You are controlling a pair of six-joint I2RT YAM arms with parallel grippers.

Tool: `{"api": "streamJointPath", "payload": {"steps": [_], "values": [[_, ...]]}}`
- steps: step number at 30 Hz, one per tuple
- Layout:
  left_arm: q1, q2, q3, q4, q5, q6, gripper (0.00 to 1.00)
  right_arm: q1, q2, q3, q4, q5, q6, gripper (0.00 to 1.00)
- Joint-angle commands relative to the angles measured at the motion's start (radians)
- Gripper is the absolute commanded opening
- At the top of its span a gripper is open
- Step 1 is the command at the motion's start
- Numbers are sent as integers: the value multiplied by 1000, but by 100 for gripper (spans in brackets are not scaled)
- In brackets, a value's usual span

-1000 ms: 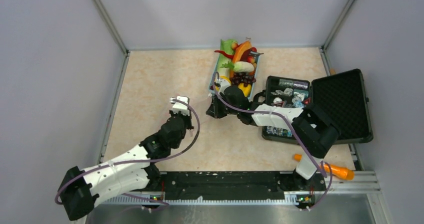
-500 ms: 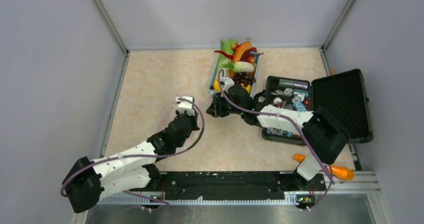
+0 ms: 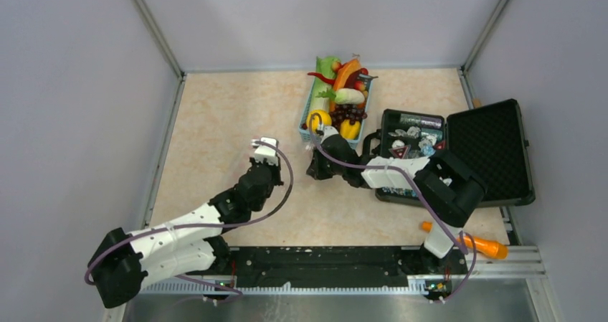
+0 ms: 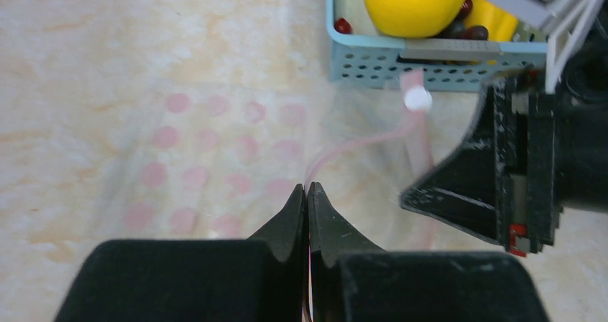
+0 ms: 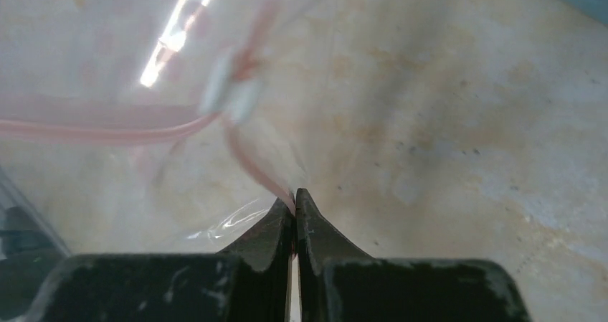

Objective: Place the food in the zip-top bag and seal the zipper
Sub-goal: Adjust the zipper food storage bag at the center of the board.

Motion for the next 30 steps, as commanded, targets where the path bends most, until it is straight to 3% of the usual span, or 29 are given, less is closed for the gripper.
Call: {"api": "streamJointPath", "payload": {"steps": [1,8,14,20,26,30], "values": [[3,-82,60,17,-159,123,0,8,-43,-27,-5,116,-10,0],[3,-173,59,-63,-238,149,0,8,-45,-8,-25,176,-12,0],[2,-142,61,-86,-156,126,0,9,-56,17,-10,79,-39,1],[1,-80,57,-48,-80,44,0,12,-128,2,6,63,-52,21],[1,-31,59,-23,-48,40,0,14,-160,5,15,-12,-61,34],[1,-18,59,-6,-38,42,0,13,-189,-5,29,-24,-45,37]]}}
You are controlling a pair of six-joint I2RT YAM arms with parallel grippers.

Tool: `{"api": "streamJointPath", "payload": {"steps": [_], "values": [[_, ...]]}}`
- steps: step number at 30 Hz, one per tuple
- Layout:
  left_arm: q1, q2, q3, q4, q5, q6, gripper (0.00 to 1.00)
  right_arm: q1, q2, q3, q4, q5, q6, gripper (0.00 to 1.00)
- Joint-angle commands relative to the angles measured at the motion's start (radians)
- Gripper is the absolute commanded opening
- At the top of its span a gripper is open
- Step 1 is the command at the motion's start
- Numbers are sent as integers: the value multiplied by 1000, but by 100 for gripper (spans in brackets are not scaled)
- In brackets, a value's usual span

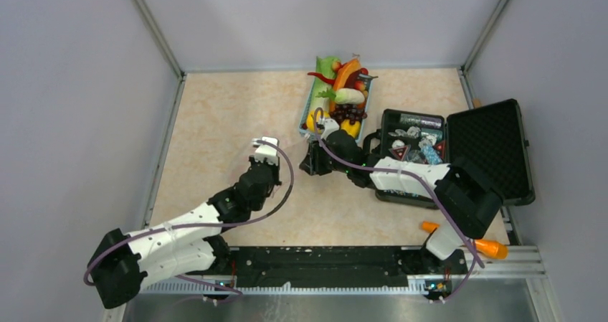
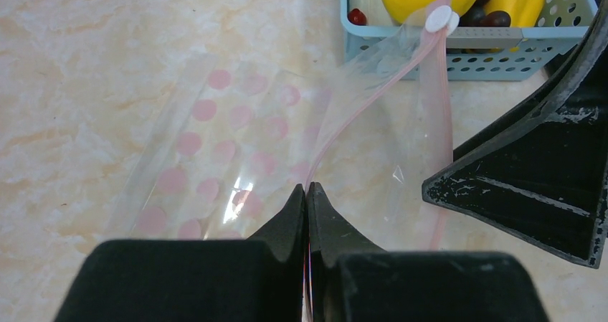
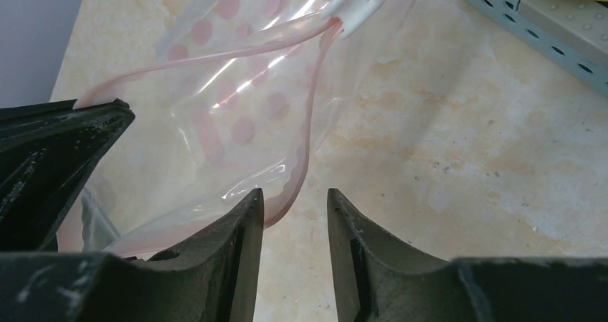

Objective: Place the food in the zip-top bag and seal the zipper
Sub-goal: Adjust the zipper food storage bag at the center of the board, then pick up the fake fruit from the bin.

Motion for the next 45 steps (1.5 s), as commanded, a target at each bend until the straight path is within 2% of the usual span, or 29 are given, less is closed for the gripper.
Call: {"api": "streamJointPath", "payload": {"steps": [1,6,10,13,15,17,20,23,29,33,36,40,45], "values": [[2,14,33,75,24,-17,0,-2,-73,8,39,-35,5,39],[1,46,39,80,40,-25,0,-2,-168,-22,52,-24,9,53],[1,45,27,86,36,-36,0,-3,-244,-43,29,39,-1,57],[1,40,23,92,42,-38,0,-9,-264,-45,-10,193,21,57],[1,41,23,92,44,-37,0,-34,-253,-39,-10,263,50,58],[1,44,23,90,45,-37,0,-78,-220,-6,-14,254,73,69],[1,44,23,89,56,-40,0,-113,-131,77,-22,257,52,77],[1,46,27,82,63,-42,0,-126,-40,198,-112,299,44,82],[1,47,28,80,68,-42,0,-163,83,287,-62,305,80,83],[1,45,36,72,70,-37,0,-172,176,420,-176,330,77,83],[0,38,37,61,74,-41,0,-176,194,432,-156,359,61,84],[1,34,36,55,73,-38,0,-183,257,510,-267,365,55,84],[1,24,35,50,66,-35,0,-183,269,485,-262,316,39,84]]}}
